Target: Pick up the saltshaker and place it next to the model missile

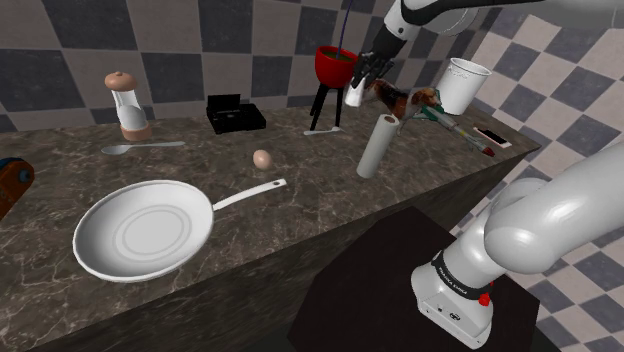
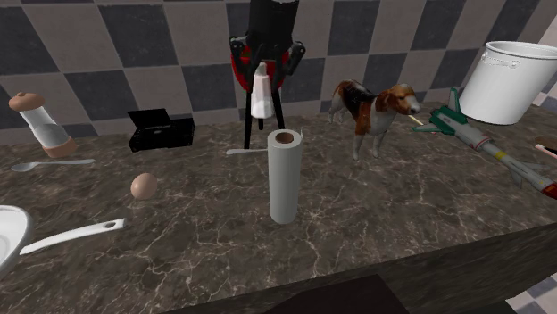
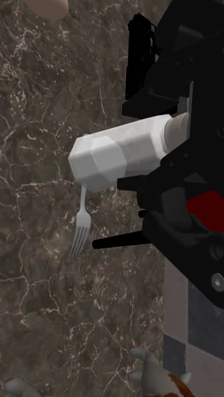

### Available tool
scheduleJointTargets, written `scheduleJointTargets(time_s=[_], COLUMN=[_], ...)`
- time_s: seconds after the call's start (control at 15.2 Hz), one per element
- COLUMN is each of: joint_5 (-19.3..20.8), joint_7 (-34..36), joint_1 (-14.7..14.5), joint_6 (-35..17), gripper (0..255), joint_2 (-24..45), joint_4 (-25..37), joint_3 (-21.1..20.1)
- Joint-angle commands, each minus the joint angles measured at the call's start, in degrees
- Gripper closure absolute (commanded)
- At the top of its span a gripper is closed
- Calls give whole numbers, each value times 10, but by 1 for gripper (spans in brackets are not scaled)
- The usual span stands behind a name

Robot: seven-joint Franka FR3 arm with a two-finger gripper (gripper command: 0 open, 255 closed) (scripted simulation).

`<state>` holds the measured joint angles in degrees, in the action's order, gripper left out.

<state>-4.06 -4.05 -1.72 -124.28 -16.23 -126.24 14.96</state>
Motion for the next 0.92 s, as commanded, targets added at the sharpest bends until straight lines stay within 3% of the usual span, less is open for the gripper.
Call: scheduleJointTargets(time_s=[0.0,0.33,0.86], joint_5=[1,4,7], joint_7=[2,7,-104], joint_1=[1,1,39], joint_6=[16,53,76], gripper=[255,255,255], joint_2=[-3,-7,-25], joint_4=[13,46,43], joint_3=[0,-2,74])
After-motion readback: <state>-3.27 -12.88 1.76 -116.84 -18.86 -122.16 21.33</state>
